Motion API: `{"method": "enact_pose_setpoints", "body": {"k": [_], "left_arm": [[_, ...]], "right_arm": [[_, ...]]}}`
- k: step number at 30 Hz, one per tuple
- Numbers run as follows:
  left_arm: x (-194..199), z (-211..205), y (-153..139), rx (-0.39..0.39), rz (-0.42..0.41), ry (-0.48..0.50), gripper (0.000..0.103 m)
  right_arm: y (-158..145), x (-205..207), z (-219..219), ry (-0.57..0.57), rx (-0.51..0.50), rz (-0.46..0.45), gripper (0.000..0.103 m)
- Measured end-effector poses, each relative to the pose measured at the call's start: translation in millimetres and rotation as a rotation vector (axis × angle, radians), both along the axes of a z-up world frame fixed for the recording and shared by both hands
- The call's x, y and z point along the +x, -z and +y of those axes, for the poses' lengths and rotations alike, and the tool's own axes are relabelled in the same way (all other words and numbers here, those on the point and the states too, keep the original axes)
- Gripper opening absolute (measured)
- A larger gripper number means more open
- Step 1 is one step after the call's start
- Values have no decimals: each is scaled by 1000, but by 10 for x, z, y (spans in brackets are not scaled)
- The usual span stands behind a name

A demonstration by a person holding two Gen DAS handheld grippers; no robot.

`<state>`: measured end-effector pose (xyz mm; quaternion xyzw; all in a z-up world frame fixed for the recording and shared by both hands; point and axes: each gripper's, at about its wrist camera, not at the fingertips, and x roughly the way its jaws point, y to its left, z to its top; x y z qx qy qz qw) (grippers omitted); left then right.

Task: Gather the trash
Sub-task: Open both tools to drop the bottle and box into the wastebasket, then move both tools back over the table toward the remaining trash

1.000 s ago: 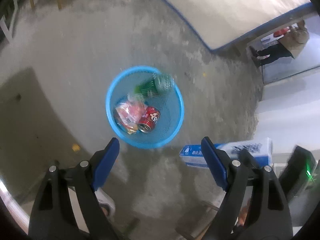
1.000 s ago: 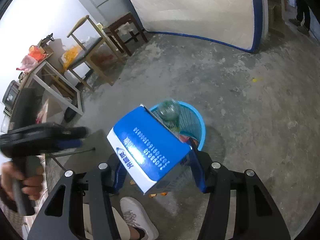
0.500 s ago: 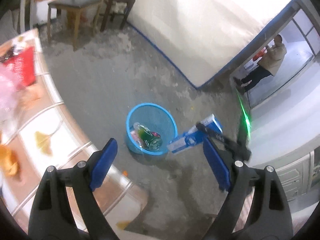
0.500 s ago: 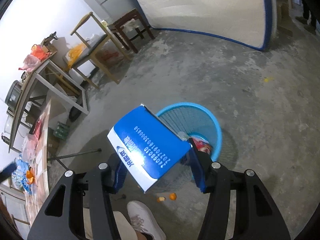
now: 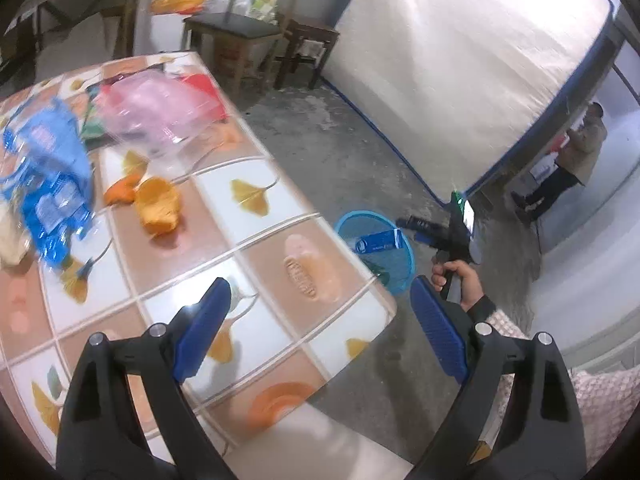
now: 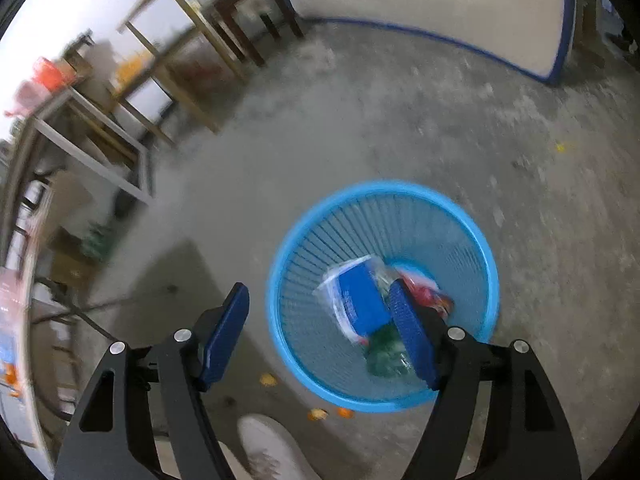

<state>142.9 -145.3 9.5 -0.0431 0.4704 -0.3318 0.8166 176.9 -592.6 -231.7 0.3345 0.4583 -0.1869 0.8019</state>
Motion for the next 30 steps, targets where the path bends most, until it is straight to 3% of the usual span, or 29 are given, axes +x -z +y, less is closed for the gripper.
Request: {"method": "enact_pose_setpoints", "body": {"k": [3,7,14,18,25,30], "left_arm": [[27,45,43,-14,17,-7,87],[23,33,78,-23,6,9,87],[-6,210,128,-30,-23,-6,87],[-32,398,119,-32,-42,-39,87],[-83,871,111,-23,-91,-144,89],[-123,1259,158,24,-119,-255,91]], "right_arm": [[73,-113,45,20,42,5,71],[-50,-358,93,36,40,-15,71],[-619,-879,351,18,5,-91,71],[-1122,-1026,686,-62,-38,-175,76],[-1989,-845,1700,-337,-143,-323,83],[-2208,-564,2534,-541,-153,-315,84]]}}
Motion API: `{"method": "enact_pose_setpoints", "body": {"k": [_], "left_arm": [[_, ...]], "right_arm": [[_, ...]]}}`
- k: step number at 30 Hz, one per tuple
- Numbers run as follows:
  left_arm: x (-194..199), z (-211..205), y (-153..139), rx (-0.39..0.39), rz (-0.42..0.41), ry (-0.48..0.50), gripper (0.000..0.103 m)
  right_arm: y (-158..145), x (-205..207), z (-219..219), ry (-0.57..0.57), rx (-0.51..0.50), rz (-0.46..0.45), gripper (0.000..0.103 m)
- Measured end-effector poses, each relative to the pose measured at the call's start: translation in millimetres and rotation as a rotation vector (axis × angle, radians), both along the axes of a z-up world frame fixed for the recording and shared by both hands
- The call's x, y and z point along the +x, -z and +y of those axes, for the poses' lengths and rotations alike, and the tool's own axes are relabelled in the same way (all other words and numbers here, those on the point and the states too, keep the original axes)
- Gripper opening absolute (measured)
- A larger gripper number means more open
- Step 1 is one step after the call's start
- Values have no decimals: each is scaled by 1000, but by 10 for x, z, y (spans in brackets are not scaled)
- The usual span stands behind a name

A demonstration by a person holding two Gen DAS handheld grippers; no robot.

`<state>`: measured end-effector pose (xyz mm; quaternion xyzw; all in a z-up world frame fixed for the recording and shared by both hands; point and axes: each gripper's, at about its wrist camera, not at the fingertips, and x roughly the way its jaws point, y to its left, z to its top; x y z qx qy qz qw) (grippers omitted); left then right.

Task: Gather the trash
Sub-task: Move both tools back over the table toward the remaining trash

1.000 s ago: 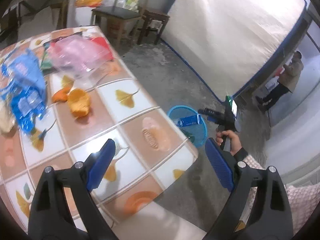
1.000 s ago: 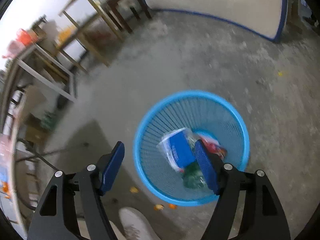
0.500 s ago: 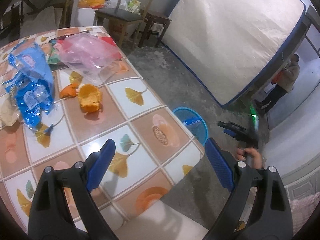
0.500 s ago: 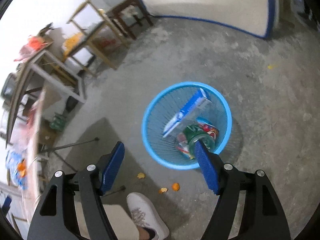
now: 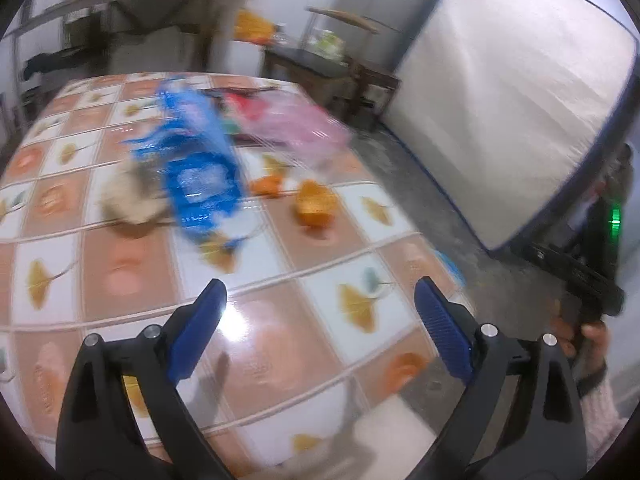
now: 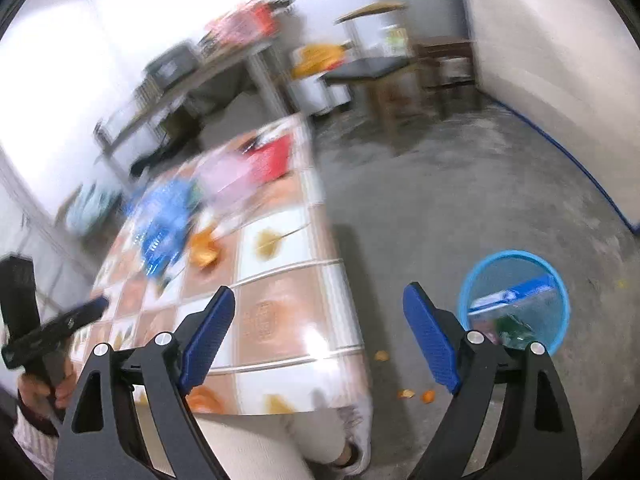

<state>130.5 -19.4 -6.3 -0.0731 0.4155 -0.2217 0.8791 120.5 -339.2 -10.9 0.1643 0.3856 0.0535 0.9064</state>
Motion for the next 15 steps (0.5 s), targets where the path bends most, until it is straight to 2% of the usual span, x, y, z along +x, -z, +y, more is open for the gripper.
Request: {"method": "enact_pose_setpoints", "body": {"k": [6,10,15], "left_arm": [[31,478,237,119,29,-157,91],[89,735,398,161,61,-234,91],[99,874,487,209,53,-260,91]], "right_arm": [[135,272,1003,-182,-72,111,84],[308,308,1405,-219,-153,171,84],[421,397,1713,-229,-224,218,84]]}}
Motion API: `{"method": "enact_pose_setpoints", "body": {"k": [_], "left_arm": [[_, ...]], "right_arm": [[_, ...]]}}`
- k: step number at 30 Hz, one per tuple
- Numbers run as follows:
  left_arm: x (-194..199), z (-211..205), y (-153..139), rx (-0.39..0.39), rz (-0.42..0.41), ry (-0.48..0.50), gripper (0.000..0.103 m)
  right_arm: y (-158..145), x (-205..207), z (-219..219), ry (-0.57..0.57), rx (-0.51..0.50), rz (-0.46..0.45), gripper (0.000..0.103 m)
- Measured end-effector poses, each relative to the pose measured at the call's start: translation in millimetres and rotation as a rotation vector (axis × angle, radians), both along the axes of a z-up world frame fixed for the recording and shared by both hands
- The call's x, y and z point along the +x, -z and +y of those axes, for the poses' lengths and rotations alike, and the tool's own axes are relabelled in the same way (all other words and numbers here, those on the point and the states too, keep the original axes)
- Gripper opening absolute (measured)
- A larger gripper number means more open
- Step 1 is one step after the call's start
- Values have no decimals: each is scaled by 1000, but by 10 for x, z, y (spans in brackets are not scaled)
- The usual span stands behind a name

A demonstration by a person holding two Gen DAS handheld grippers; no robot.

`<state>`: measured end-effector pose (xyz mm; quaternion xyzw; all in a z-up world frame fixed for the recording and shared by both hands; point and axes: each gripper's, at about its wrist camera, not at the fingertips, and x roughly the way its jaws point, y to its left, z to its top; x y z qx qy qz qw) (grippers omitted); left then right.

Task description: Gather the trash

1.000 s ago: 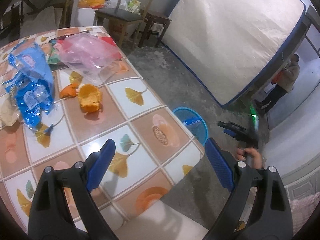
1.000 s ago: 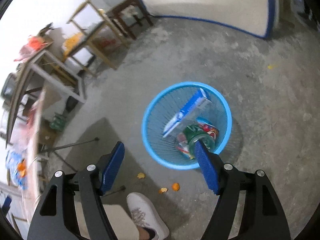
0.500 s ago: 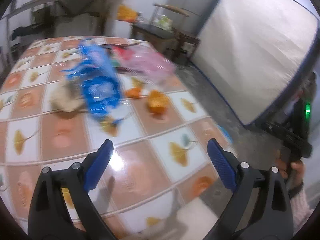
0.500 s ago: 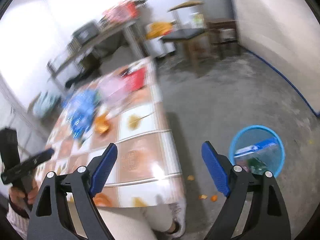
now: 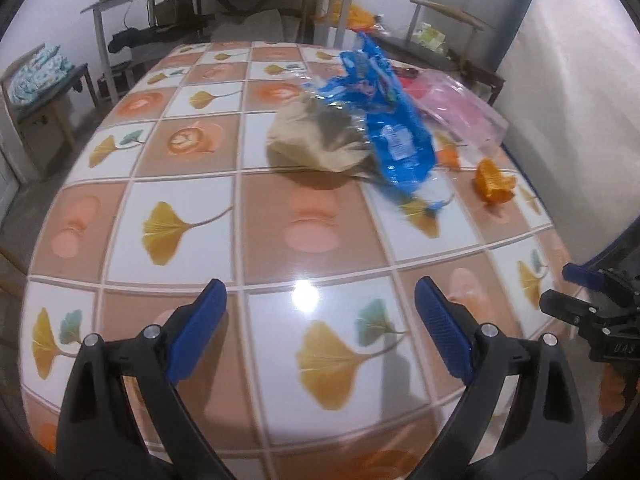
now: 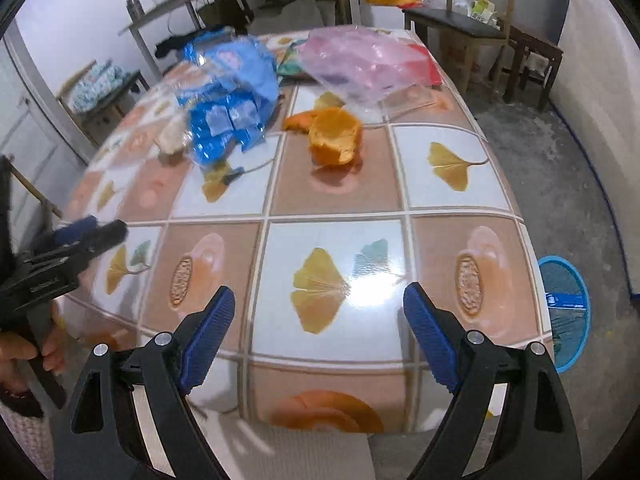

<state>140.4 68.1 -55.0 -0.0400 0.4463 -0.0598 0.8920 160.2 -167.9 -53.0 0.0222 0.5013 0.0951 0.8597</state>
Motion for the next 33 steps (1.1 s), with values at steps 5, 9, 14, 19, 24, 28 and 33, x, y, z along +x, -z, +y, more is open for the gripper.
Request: {"method": "enact_pose_setpoints", "body": {"k": [5,9,14,19,24,28,33], "left_arm": [[9,9,86,42,12,9,91],[30,37,155,48,32,-7,91],[27,28,184,73,29,-14,91],[18,-20,206,121,29,-14,92],[14,-43,217,136,38,-27,94],[9,-44,218,138,43,-42,95],[2,-49,217,142,38,-46,96]], "right_arm": [[73,50,112,12,-81,23,84],[116,48,181,7,-121,23,88],[162,61,243,7,-134,18,92],[189,99,224,17,-130,9,96],[201,102,231,21,-130,0,96],[210,103,229,20,-123,-1,97],[213,119,222,17,-118,3,97]]}}
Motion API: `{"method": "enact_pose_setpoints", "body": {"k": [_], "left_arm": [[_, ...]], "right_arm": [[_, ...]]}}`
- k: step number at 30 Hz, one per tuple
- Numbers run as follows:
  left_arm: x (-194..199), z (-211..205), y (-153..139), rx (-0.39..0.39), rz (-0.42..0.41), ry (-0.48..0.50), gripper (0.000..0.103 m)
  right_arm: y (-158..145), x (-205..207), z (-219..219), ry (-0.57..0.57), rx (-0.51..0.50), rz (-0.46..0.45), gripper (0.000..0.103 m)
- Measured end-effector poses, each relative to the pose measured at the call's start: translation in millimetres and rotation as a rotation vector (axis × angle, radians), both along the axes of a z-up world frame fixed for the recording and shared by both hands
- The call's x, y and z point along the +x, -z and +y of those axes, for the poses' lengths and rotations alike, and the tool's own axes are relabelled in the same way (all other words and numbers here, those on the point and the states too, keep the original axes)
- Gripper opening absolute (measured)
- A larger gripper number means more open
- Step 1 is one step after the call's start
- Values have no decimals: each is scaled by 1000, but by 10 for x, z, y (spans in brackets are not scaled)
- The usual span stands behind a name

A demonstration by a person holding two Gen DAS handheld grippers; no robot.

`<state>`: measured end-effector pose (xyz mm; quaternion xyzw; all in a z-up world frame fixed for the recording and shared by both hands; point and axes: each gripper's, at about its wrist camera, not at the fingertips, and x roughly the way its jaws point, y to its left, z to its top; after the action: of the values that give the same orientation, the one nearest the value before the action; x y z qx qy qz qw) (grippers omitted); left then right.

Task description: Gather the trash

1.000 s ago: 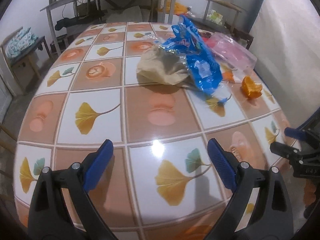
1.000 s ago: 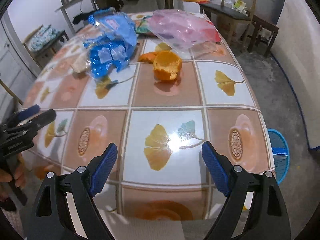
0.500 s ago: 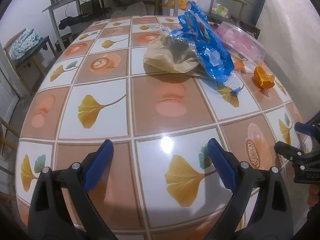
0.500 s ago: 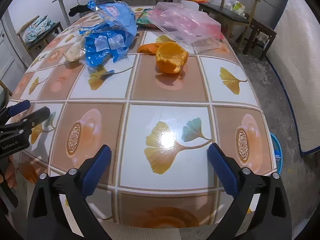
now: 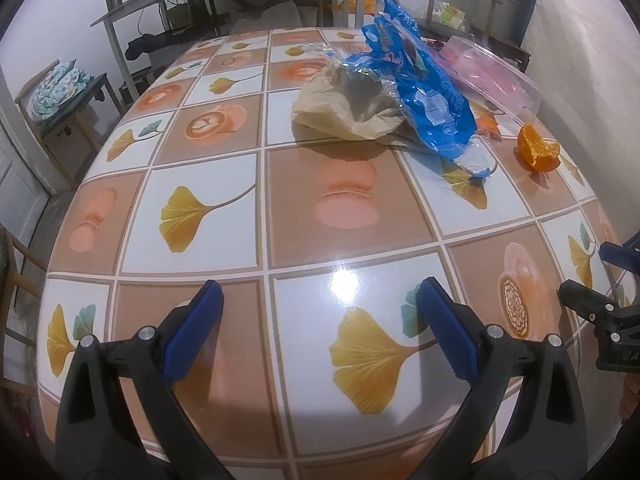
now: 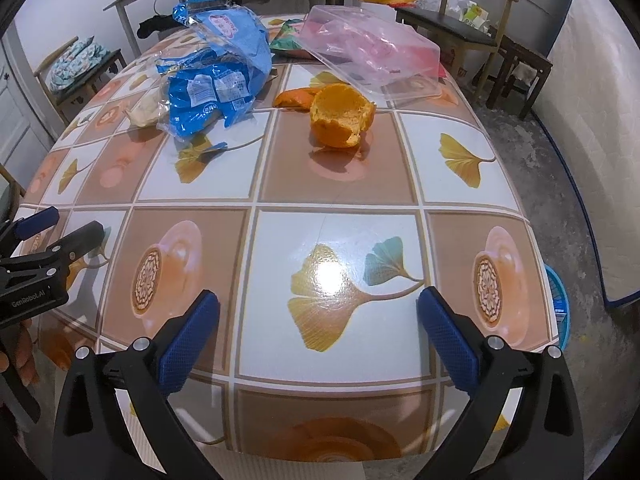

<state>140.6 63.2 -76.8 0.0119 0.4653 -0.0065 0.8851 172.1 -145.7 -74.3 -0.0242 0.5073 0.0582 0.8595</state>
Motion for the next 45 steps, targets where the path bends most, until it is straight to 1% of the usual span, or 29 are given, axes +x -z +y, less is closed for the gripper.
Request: {"method": "enact_pose_setpoints", "body": {"k": [9,32,40,45], "left_arm": [[10,2,-5,1,9,-5,96],[19,-6,0,2,20,1,96],[32,-11,-2,1,45,-12,96],[43,-12,-6,2,45,-11,96]], "right_arm": [[3,-1,-10,-25,1,0,97],[4,2,5,-16,-1,9,97],[6,5,3,-15,-1,13,97],[4,9,3,-18,-1,16,97]]}}
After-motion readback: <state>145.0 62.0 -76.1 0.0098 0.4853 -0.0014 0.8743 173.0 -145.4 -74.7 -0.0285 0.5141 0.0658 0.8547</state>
